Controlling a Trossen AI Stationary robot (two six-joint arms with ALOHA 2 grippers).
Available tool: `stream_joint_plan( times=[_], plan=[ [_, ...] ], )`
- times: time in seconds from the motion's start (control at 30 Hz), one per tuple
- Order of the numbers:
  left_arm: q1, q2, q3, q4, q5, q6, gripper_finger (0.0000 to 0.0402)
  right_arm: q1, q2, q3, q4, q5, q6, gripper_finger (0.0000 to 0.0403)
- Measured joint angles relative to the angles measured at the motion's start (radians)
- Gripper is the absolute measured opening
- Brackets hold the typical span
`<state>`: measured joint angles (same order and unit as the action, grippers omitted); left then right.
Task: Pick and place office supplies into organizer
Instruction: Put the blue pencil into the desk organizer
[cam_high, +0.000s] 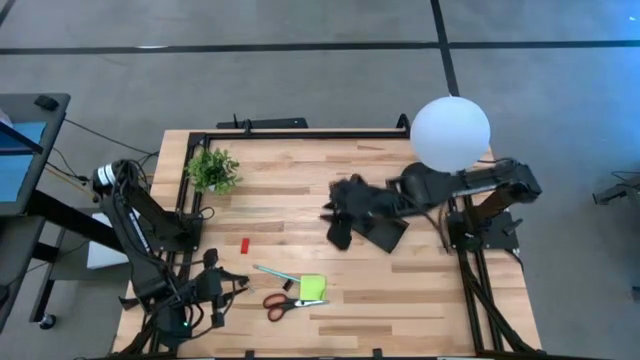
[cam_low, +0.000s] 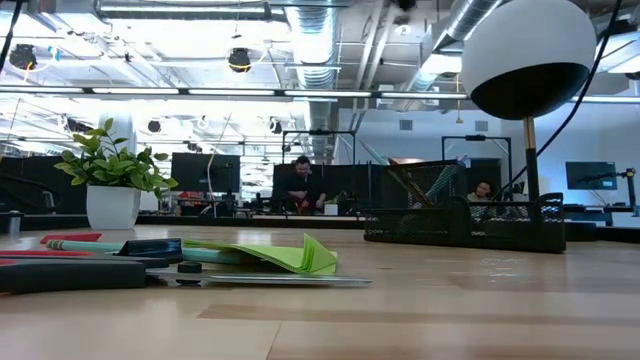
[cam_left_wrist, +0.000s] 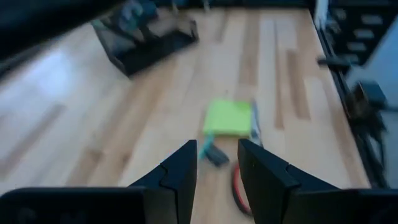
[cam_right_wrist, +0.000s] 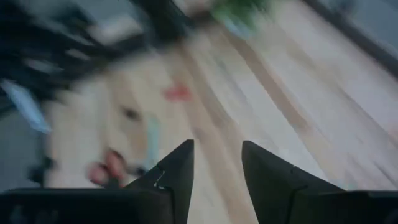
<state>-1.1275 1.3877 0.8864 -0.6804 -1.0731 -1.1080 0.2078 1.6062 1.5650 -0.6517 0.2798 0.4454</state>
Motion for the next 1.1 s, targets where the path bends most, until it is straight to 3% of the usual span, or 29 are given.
stream_joint_plan(
  times=[0.13, 0.23, 0.4, 0.53, 0.8, 1.1],
  plan=[
    [-0.005, 0.024, 0.0, -0.001, -0.028, -0.012, 0.0114, 0.112, 0.022, 0.002, 0.164, 0.07, -0.033, 0.0123],
    [-0.013, 0.047, 0.0, -0.003, 0.007, -0.047, 0.0114, 0.182, 0.061, -0.001, 0.157, 0.081, -0.006, 0.0123],
    [-0.061, 0.067, 0.0, -0.023, -0.019, -0.063, 0.0114, 0.287, 0.204, -0.001, 0.173, 0.245, 0.081, 0.0122],
    [-0.096, 0.067, 0.0, -0.091, -0.104, -0.134, 0.0114, 0.339, 0.342, -0.001, 0.213, 0.296, 0.144, 0.0123],
    [-0.087, 0.068, -0.006, -0.339, -0.113, -0.411, 0.0114, 0.309, 0.518, -0.002, 0.345, 0.284, 0.175, 0.0122],
    [-0.034, 0.068, -0.129, -0.156, -0.105, -0.419, 0.0114, 0.235, 0.518, -0.002, 0.358, 0.122, 0.13, 0.0123]
  ],
)
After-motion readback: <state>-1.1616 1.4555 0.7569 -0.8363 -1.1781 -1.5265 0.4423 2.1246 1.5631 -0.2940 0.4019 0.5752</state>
